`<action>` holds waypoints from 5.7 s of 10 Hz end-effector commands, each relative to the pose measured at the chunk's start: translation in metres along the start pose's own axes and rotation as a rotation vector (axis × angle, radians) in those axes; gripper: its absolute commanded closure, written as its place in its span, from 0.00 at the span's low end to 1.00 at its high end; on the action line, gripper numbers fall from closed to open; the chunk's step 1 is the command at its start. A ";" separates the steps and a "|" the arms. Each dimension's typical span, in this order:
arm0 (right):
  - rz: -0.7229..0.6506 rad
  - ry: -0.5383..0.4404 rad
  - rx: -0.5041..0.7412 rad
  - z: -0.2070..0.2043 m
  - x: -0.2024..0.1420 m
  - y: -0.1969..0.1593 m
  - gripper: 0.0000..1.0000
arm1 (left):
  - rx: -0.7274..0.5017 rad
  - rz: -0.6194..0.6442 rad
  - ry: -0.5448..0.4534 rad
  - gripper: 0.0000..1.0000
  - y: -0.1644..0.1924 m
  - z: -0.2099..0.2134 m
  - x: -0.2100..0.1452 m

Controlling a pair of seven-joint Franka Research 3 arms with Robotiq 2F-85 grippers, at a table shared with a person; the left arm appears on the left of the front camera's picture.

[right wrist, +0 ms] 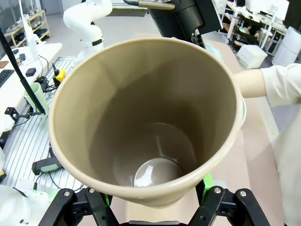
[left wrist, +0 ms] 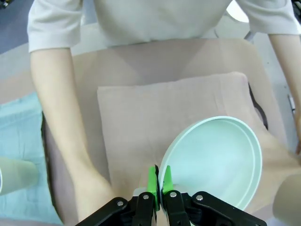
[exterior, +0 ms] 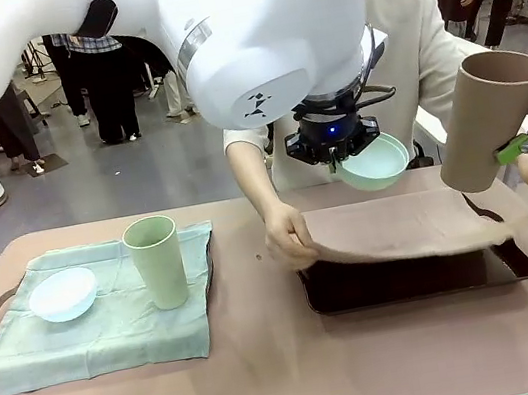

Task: Set up a tray with a mat and arrange the tableware.
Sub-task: Place the Picnic Bowl and Reusable plastic cup back onto the Handle tray in front of the human's position.

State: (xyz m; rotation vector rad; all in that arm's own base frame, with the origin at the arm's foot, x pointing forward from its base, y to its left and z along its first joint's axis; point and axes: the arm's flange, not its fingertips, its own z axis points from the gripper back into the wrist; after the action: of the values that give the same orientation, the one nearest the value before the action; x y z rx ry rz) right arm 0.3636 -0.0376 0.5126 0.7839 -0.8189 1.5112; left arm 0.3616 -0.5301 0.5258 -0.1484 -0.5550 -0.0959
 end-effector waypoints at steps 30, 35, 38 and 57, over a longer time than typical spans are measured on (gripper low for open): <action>-0.094 0.065 0.019 -0.061 -0.101 -0.073 0.19 | -0.091 -0.038 0.194 0.96 0.032 -0.090 -0.002; -0.036 -0.033 0.105 -0.062 -0.133 -0.086 0.19 | -0.078 0.015 0.180 0.96 0.027 -0.107 0.002; -0.016 -0.096 0.069 -0.063 -0.158 -0.098 0.19 | -0.157 0.003 0.090 0.96 0.035 -0.132 0.005; -0.156 0.189 0.026 -0.093 -0.202 -0.113 0.00 | -0.084 0.007 0.269 0.16 0.034 -0.210 -0.015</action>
State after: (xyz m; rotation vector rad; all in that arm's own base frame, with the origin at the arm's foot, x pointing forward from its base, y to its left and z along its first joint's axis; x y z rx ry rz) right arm 0.4929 -0.0631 0.2920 0.7521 -0.6771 1.4484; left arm 0.4602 -0.5313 0.3323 -0.2196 -0.3051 -0.1149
